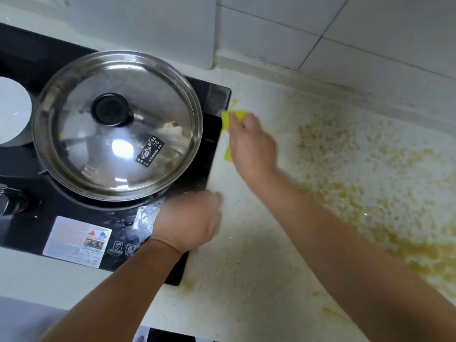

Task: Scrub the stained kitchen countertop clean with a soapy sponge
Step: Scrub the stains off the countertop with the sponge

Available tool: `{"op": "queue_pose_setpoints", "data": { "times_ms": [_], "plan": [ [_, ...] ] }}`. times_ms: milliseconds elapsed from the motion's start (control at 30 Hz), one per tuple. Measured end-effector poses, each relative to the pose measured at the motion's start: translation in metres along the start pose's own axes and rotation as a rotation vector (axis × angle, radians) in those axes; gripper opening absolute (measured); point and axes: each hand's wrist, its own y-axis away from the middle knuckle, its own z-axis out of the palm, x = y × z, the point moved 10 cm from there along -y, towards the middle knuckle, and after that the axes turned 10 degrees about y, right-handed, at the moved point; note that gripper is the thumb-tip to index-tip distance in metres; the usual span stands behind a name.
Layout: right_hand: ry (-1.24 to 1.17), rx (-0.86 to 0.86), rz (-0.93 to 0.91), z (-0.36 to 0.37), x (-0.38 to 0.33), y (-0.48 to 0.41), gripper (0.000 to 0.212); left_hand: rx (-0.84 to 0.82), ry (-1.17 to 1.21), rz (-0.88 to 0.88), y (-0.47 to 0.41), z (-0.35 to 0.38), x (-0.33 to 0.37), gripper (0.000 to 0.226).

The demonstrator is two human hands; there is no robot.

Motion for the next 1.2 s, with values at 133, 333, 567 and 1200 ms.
{"op": "queue_pose_setpoints", "data": {
  "times_ms": [133, 333, 567, 1200],
  "plan": [
    [-0.026, -0.001, 0.183, 0.002, 0.064, -0.058, 0.035, 0.002, -0.015, -0.026, 0.002, 0.002, -0.002, 0.029],
    [-0.178, -0.007, 0.157, 0.007, 0.021, 0.032, 0.041, 0.000, -0.029, -0.018, 0.000, 0.000, 0.001, 0.029],
    [-0.100, 0.048, 0.345, 0.004, 0.087, -0.045, 0.035, 0.043, -0.039, -0.037, -0.001, -0.005, 0.000, 0.026],
    [-0.059, 0.143, 0.324, -0.001, 0.100, 0.000, 0.036, 0.032, 0.018, -0.042, -0.004, -0.006, -0.002, 0.025]
  ]
}}
